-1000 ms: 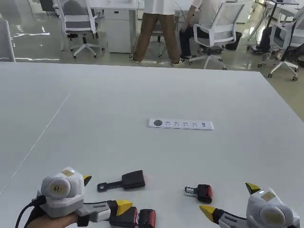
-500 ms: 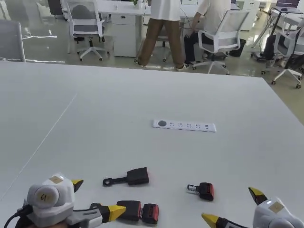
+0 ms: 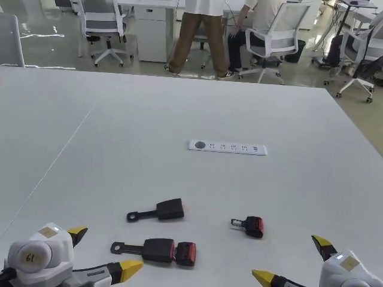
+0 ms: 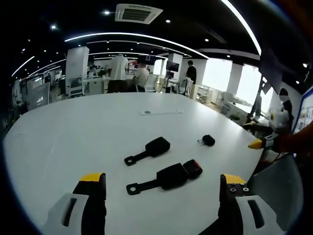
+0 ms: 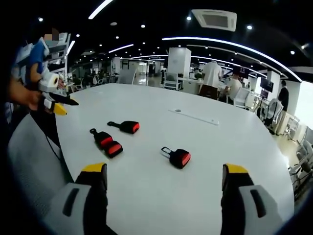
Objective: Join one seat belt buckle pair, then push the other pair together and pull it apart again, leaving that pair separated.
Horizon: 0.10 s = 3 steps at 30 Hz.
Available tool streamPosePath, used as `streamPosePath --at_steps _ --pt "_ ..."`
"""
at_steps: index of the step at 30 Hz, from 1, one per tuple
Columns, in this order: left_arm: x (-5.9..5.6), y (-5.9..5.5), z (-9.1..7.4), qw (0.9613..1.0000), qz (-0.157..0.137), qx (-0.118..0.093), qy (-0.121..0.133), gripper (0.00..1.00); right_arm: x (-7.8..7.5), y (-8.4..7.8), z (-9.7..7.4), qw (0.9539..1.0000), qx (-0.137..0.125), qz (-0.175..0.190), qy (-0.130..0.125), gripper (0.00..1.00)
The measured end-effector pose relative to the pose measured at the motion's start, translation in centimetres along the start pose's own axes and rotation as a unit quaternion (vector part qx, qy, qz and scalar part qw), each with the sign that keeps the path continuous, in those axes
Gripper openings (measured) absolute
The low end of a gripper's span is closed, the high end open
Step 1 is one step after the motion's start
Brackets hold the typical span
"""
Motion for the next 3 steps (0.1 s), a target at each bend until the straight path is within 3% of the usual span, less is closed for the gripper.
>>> streamPosePath --at_steps 3 --pt "-0.43 -0.42 -0.35 1.0 0.008 0.005 0.002 0.98 0.18 -0.43 -0.25 1.0 0.004 0.006 -0.001 0.99"
Point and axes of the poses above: the centre of the closed fingertips' face, and the gripper's own axes: z roughly forward along the fingers, x roughly to its left, y roughly out of its top, the point moved 4 cm from there along -z, roughly backward along the fingers, and after that the axes turned 2 degrees about z, right-handed, at the moved point
